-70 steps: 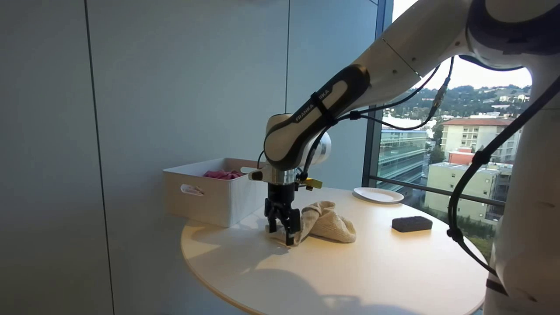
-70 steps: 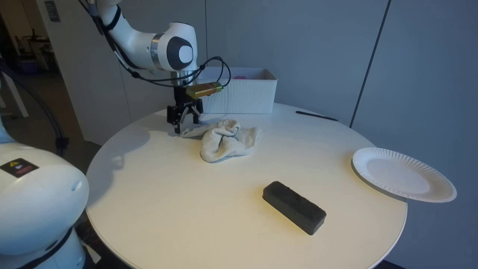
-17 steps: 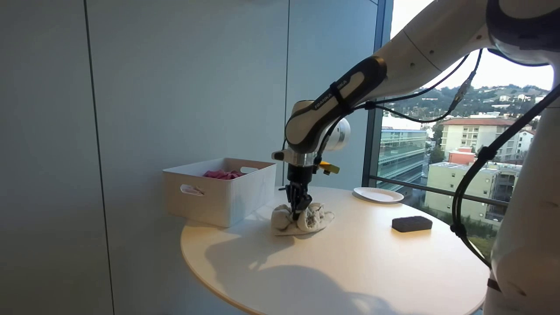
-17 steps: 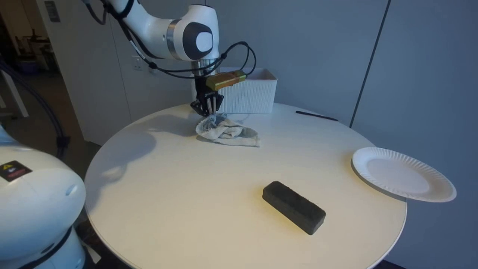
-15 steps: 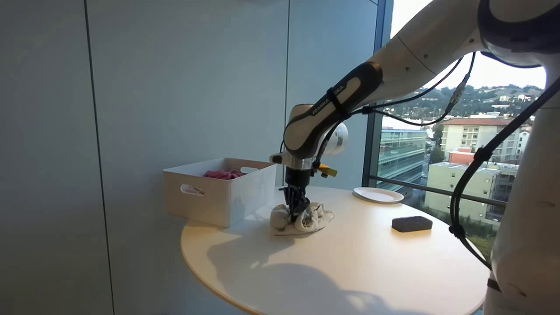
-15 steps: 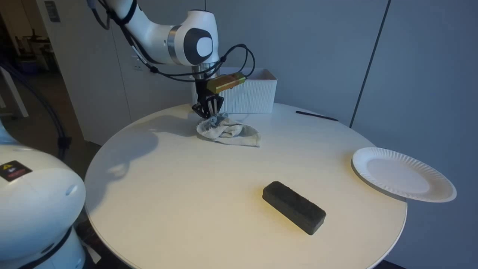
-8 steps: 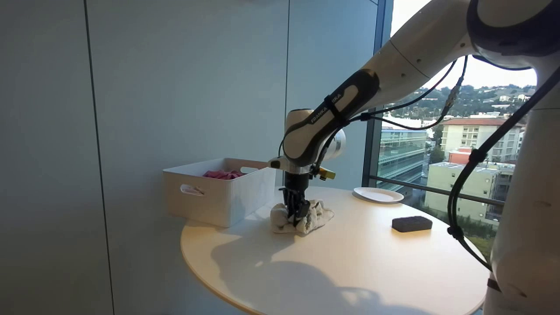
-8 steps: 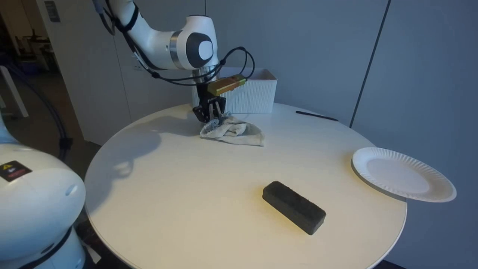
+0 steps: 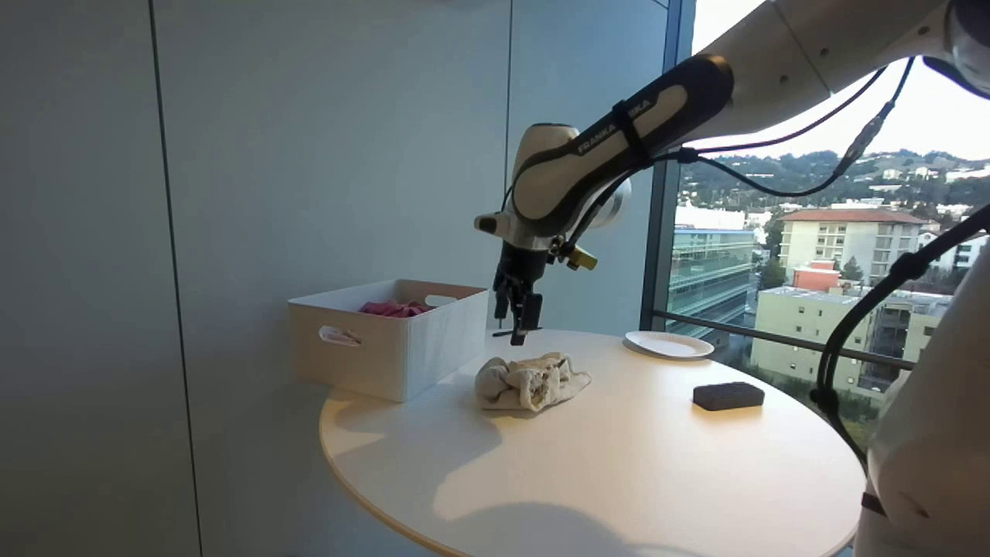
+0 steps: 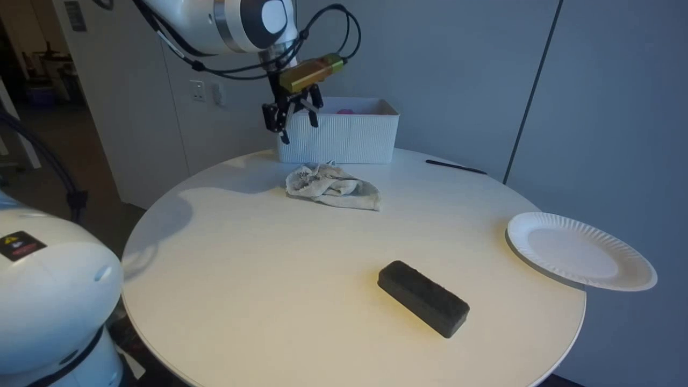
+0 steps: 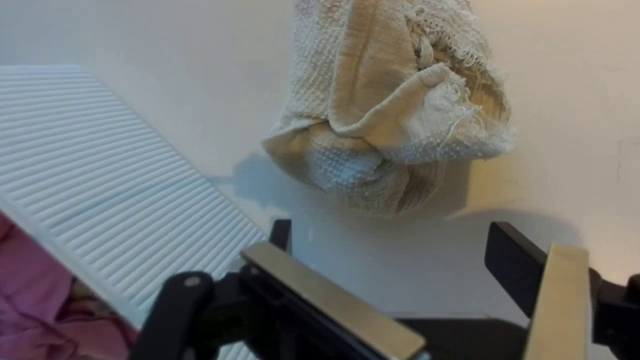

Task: Pick up the white towel from the white basket and put it on the table, fold the white towel twice

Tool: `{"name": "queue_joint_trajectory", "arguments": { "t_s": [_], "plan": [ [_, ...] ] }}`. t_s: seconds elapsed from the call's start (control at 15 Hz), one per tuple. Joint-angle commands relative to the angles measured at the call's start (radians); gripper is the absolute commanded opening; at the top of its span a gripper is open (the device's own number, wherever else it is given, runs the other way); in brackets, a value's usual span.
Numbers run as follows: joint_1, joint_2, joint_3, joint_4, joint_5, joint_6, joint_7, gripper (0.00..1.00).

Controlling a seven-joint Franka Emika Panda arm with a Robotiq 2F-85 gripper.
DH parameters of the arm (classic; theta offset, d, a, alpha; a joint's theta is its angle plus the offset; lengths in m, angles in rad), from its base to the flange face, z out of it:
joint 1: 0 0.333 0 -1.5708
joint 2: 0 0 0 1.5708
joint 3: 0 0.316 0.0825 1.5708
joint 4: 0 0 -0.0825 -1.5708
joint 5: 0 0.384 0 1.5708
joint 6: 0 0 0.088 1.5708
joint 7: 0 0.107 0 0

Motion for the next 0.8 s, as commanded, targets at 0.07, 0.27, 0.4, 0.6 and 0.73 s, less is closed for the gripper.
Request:
{"name": "queue_joint_trajectory", "arguments": {
  "t_s": [0.07, 0.27, 0.4, 0.6, 0.73],
  "plan": [
    [-0.027, -0.168, 0.022, 0.003, -0.068, -0.067, 0.247, 1.00],
    [-0.053, -0.160, 0.021, 0.022, -0.146, -0.153, 0.413, 1.00],
    [-0.066, -0.141, 0.022, 0.007, -0.193, -0.137, 0.538, 1.00],
    [-0.027, -0.145, -0.016, -0.003, -0.184, -0.140, 0.505, 1.00],
    [-0.028, -0.135, -0.016, -0.003, -0.185, -0.140, 0.520, 1.00]
  ]
}}
